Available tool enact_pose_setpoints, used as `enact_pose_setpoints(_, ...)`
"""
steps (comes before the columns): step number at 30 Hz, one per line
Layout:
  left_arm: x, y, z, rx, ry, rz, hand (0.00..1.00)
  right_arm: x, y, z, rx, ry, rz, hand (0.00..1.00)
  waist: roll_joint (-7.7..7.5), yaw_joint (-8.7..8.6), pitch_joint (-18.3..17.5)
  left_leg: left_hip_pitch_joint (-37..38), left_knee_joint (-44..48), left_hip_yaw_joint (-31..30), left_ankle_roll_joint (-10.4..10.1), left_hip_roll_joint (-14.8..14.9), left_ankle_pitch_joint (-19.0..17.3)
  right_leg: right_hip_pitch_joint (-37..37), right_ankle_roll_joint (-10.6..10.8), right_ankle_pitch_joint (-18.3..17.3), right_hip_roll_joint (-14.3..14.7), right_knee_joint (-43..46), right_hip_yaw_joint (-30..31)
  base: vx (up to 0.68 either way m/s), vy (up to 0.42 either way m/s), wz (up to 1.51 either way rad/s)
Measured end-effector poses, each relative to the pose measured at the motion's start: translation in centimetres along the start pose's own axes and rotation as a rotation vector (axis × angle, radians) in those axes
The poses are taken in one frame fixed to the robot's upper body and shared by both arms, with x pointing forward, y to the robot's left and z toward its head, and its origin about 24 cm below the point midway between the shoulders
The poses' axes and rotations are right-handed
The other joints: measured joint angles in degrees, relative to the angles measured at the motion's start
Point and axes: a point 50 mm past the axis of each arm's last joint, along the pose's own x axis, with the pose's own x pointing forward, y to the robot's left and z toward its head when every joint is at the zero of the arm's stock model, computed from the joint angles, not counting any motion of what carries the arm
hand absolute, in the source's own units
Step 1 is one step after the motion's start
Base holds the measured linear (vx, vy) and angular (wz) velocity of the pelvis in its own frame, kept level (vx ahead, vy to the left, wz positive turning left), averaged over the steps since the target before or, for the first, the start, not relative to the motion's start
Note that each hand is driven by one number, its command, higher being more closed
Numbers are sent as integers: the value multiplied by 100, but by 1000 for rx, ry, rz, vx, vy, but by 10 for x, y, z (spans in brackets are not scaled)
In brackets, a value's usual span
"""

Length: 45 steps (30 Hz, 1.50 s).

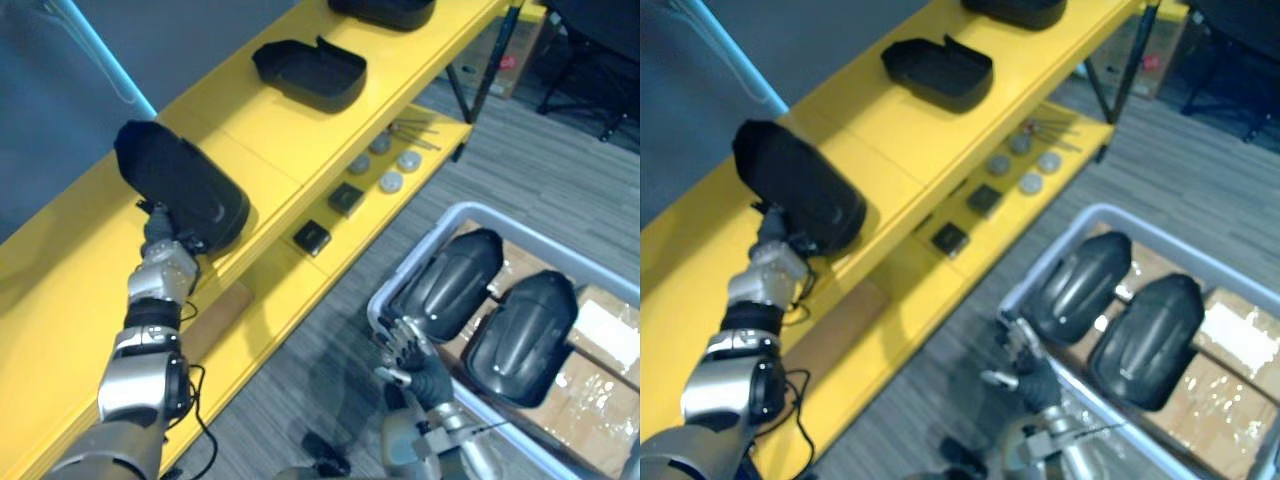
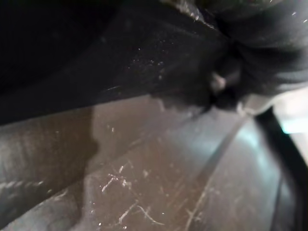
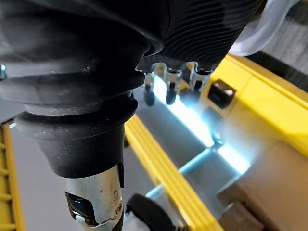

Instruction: Walk over and take plastic housings, then place them on the shelf

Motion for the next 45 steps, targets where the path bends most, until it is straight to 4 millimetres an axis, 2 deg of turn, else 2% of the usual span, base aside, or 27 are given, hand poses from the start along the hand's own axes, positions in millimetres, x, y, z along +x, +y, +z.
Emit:
enact_pose_setpoints(1,0,0,4,9,-12,9,0,2,1,1,-6,-3,13,0,-24,3,80,-3,60,6,7,5,-42,-31,-2,-44,-21,98,3,0,0,0)
enact_pose_setpoints(4,2,4,11,38,-34,50,0,4,-2,4,-28,-8,31,0,-20,41,123,-144,304,198,36,75,-231,-169,-1,-79,-68,227,46,2,-2,-2)
enact_pose_setpoints(9,3,8,14,35,-16,114,0,3,-2,1,-17,0,33,0,-46,130,139,-193,417,193,37,87,-254,-191,4,-84,-85,266,52,6,-7,0)
enact_pose_setpoints(15,3,20,16,-30,-3,257,0,2,-4,1,3,1,13,0,-73,167,156,-293,561,245,29,126,-378,-259,3,-89,-116,298,37,0,-4,1)
enact_pose_setpoints(18,2,23,21,-93,-3,325,0,2,3,-2,29,8,33,0,-124,165,189,-296,698,293,38,133,-462,-260,41,-115,-160,364,49,-3,10,-3)
enact_pose_setpoints(23,2,27,23,-174,-14,393,0,1,7,-6,41,10,47,0,-123,250,188,-295,701,280,34,110,-453,-261,52,-138,-176,373,41,0,0,0)
enact_pose_setpoints(26,1,36,28,-246,-34,461,0,0,7,-4,40,-10,45,0,-121,241,186,-277,690,276,33,104,-431,-247,48,-149,-180,388,22,5,-2,1)
enact_pose_setpoints(30,-1,42,51,-330,-89,518,0,-3,8,-4,49,-25,41,0,-126,226,183,-131,664,263,50,68,-411,-72,49,-149,-214,354,-24,8,7,4)
enact_pose_setpoints(34,-11,61,103,-323,-320,603,0,-8,10,-4,55,-49,42,0,-147,108,128,28,571,169,63,-11,-378,169,103,-160,-271,238,-101,-20,20,10)
enact_pose_setpoints(36,-15,64,111,-302,-381,625,0,-14,9,-7,50,-32,27,0,-144,102,-74,38,499,125,59,-16,-341,239,110,-156,-270,150,-192,-11,-7,19)
enact_pose_setpoints(37,-16,65,114,-295,-411,634,0,-16,8,-7,50,-36,17,0,-162,104,-208,47,457,61,58,-17,-304,272,109,-156,-263,125,-234,9,-24,23)
enact_pose_setpoints(41,-16,62,112,-160,-503,653,0,-14,-9,-1,38,-95,-17,0,-224,92,-355,223,400,-175,49,0,-238,630,107,-157,-255,-49,-462,-6,-29,25)
enact_pose_setpoints(45,-12,70,109,-110,-558,638,0,-5,-36,9,10,-172,-103,0,-250,93,-591,249,230,-395,46,-12,-107,795,94,-94,-221,-259,-652,-22,-25,22)
